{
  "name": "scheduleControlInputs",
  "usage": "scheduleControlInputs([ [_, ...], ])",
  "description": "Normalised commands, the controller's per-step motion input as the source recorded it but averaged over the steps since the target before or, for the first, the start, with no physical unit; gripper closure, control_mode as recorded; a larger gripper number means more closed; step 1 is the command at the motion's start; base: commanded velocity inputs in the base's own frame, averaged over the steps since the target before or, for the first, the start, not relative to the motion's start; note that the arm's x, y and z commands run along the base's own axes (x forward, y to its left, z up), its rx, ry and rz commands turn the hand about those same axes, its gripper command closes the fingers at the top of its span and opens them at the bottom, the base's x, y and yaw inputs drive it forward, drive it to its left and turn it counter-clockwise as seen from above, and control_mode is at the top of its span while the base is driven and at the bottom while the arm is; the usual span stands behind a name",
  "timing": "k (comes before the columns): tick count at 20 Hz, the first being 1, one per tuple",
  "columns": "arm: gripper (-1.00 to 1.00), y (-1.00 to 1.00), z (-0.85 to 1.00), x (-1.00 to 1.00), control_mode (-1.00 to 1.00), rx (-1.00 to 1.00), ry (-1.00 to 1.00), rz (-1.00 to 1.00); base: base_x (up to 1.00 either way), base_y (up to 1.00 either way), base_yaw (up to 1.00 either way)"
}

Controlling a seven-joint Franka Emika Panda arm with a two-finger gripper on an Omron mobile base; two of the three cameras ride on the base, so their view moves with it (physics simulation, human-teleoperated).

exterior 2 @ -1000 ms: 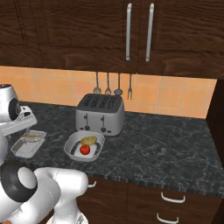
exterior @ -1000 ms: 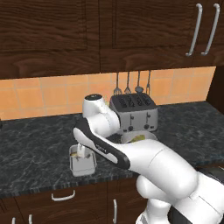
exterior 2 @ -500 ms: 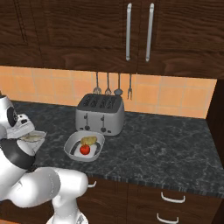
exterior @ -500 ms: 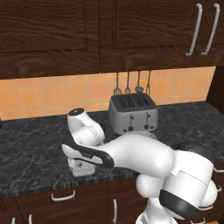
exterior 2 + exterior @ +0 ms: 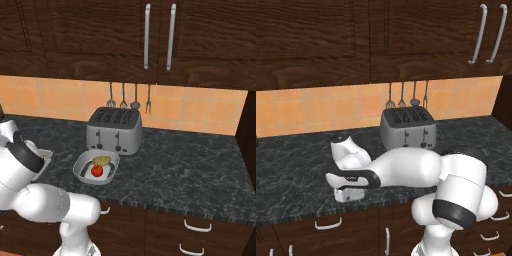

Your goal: Take the meat container that has the fish and place it on the second highest rack of the freezer. Then take the vegetable container that has the tomato and potato and place it on the highest rack of the freezer.

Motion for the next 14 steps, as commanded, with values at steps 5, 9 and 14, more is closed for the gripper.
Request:
scheduleControlInputs([
  [5, -1.00, 0.03, -0.47, 0.03, -1.00, -0.02, 0.04, 0.10, 0.00, 0.00, 0.00],
  [9, -1.00, 0.26, -0.16, 0.16, -1.00, -0.03, 0.04, 0.00, 0.00, 0.00, 0.00],
  [14, -1.00, 0.10, -0.25, 0.09, -1.00, -0.03, 0.01, 0.04, 0.00, 0.00, 0.00],
])
